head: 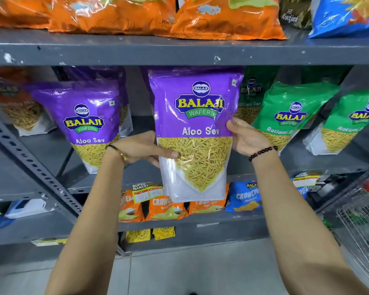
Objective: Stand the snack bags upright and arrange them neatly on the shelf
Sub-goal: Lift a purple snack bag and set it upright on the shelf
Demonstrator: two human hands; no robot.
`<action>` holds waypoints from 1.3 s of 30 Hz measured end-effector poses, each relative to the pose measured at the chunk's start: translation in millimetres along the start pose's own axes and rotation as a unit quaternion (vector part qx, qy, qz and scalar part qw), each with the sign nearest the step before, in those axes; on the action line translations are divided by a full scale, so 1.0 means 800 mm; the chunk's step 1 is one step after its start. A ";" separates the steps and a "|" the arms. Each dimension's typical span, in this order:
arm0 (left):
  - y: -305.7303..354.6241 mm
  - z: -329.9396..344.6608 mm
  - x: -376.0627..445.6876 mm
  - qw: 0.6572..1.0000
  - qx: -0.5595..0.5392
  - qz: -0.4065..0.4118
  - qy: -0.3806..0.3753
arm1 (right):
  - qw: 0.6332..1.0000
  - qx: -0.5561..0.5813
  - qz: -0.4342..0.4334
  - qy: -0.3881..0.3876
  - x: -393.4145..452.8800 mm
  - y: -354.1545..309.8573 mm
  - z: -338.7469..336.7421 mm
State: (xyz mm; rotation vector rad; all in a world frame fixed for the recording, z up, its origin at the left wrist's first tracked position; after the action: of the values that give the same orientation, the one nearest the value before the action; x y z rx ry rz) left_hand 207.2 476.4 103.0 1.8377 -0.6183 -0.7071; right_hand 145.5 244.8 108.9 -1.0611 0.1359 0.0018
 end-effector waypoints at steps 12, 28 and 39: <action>-0.042 -0.021 0.063 0.993 0.028 -0.032 0.108 | 0.989 -0.088 -0.049 0.104 0.057 0.029 -0.021; -0.164 -0.003 0.109 0.946 -0.011 -0.069 0.316 | 0.950 -0.263 0.062 0.156 0.114 0.141 -0.073; -0.172 0.010 0.095 0.911 0.052 -0.085 0.400 | 0.893 -0.419 0.015 0.164 0.116 0.176 -0.053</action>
State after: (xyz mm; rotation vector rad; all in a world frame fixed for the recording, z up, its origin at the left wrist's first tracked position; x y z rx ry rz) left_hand 266.6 465.8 -42.3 2.0802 0.0497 0.0197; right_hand 223.2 270.8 -44.5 -1.9227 0.4886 -0.1005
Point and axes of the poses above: each hand's wrist, its own x-axis towards the middle knuckle, its own z-axis out of the palm, y = z × x, the point moved 4 cm from there along x, towards the middle knuckle, and after that the axes turned 13 degrees about y, right-handed, at the moved point
